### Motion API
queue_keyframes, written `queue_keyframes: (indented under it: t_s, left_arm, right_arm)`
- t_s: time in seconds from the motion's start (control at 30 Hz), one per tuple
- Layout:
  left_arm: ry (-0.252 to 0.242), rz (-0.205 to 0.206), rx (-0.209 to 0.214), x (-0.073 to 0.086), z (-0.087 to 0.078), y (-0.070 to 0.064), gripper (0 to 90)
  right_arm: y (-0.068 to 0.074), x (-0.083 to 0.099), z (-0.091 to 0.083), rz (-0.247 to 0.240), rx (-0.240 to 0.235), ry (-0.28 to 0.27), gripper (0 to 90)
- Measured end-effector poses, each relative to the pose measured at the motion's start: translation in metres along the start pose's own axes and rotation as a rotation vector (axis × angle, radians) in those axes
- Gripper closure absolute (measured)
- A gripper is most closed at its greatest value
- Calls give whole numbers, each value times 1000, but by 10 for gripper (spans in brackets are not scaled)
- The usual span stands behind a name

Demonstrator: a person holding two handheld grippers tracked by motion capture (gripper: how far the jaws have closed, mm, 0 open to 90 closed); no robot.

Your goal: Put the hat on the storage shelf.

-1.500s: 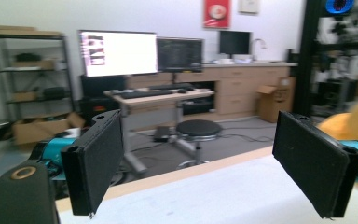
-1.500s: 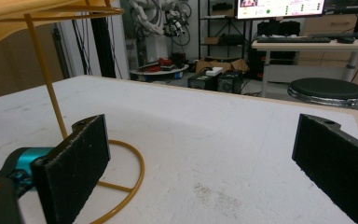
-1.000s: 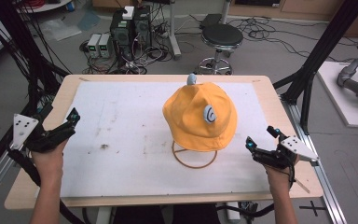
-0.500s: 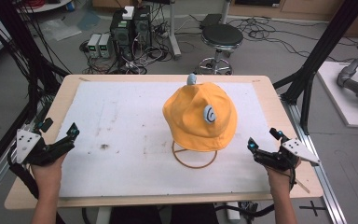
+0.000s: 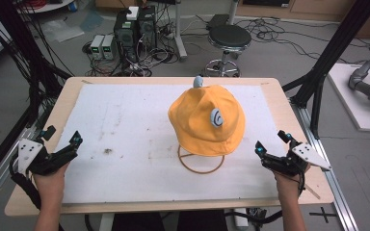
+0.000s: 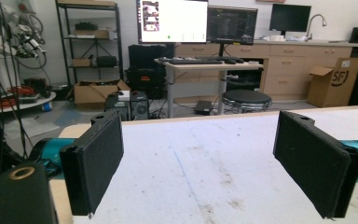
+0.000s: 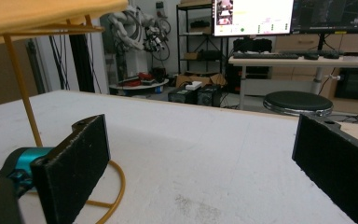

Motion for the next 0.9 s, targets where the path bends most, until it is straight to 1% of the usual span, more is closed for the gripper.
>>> queue_keyframes:
  t_s: [0.07,0.13,0.23,0.3,0.5,0.53,0.6,0.9]
  left_arm:
    - [2,3,5,1,0,-1,164]
    - [2,6,12,1,-1,-3,164]
    - [7,9,18,2,-2,-4,164]
    - [8,8,20,2,-4,-3,164]
    - [8,2,16,2,-8,0,164]
    - [9,0,15,2,-8,1,164]
    - [12,-3,15,2,-8,1,164]
    - [18,0,33,3,-6,-3,164]
  right_arm:
    - [-1,-3,-1,13,5,-13,37]
    - [-2,-5,-2,17,9,-29,37]
    - [-1,-7,-2,26,9,-37,37]
    - [0,-9,-2,20,7,-44,36]
    - [3,-11,1,15,6,-49,37]
    - [3,-10,1,21,5,-46,36]
    - [4,-10,2,15,3,-42,37]
    - [3,-10,1,19,8,-41,37]
Point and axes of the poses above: each handheld gripper's, and its own axes: z roughly forward along the jaws, x roughly out of its underside, y roughly to its left, the point moved 6 cm from there along z, roughly forward along the jaws, and after that the axes turned 4 degrees about -y, right-handed, at the moved point
